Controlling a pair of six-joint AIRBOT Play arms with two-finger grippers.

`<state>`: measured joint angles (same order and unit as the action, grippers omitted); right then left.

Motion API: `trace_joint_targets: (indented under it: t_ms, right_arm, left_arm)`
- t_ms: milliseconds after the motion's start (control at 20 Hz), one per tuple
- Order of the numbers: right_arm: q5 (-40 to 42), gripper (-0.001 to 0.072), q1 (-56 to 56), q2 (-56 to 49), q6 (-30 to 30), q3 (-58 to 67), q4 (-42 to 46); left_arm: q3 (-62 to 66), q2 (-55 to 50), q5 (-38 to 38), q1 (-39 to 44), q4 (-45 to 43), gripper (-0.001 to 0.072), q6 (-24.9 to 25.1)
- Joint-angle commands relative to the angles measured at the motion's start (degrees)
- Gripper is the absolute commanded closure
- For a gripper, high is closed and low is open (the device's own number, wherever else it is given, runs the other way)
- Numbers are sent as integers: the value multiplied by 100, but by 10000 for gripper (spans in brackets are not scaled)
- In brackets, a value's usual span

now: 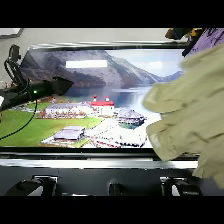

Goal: Fold the clothes and pants, and hang the long-sleeved shirts on hangers.

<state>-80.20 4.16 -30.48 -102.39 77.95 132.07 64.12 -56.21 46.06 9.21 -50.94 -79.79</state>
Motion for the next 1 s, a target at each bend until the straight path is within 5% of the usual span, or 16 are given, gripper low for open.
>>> trace_joint_targets:
  t_ms: [0, 200, 450, 950]
  right_arm:
    - [-501, 686, -2, -645, -1019, 721, 1733]
    - [-101, 685, 50, -1974, -1506, 2079, 2435]
    - [361, 685, 1224, -3335, -1416, 3799, 1915]
    - [1445, 685, 2662, -3539, -2083, 3941, 1814]
  left_arm:
    - [2, -4, 2, -7, 22, -13, -177]
    - [0, -9, 0, -7, 20, -13, -168]
    - [0, -15, -2, -7, 20, -13, -168]
    - [-7, -17, -4, -9, 15, -13, -166]
